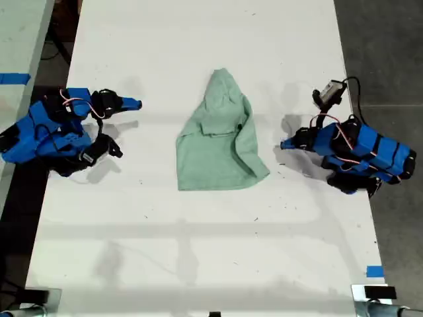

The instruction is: Fold t shirt

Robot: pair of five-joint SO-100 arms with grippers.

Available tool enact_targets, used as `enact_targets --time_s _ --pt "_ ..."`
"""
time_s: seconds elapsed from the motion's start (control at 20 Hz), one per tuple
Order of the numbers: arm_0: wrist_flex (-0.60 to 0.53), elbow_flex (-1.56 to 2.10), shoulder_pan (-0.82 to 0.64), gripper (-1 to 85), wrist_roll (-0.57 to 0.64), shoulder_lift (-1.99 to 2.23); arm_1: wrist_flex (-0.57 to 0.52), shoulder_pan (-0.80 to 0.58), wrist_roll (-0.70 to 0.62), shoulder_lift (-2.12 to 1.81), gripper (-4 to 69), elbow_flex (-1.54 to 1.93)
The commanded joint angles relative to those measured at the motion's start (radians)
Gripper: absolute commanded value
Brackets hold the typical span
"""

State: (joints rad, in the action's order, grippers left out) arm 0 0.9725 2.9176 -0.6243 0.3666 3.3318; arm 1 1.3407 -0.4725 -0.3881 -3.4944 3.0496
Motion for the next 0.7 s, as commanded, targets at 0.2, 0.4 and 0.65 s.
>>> enact_targets --time_s 0.2,0.4,0.65 --pt "0.123 -0.865 0.436 1.3 -0.199 -1.135 0.003 0.017 0.006 -0.015 2.1 0.054" --pt "0.086 -0.896 0.477 21.7 -0.259 -1.341 0.003 0.028 0.011 -0.015 2.1 0.054" --pt "-0.04 -0.891 0.472 27.2 -0.275 -1.491 0.003 0.029 0.011 -0.015 2.1 0.054"
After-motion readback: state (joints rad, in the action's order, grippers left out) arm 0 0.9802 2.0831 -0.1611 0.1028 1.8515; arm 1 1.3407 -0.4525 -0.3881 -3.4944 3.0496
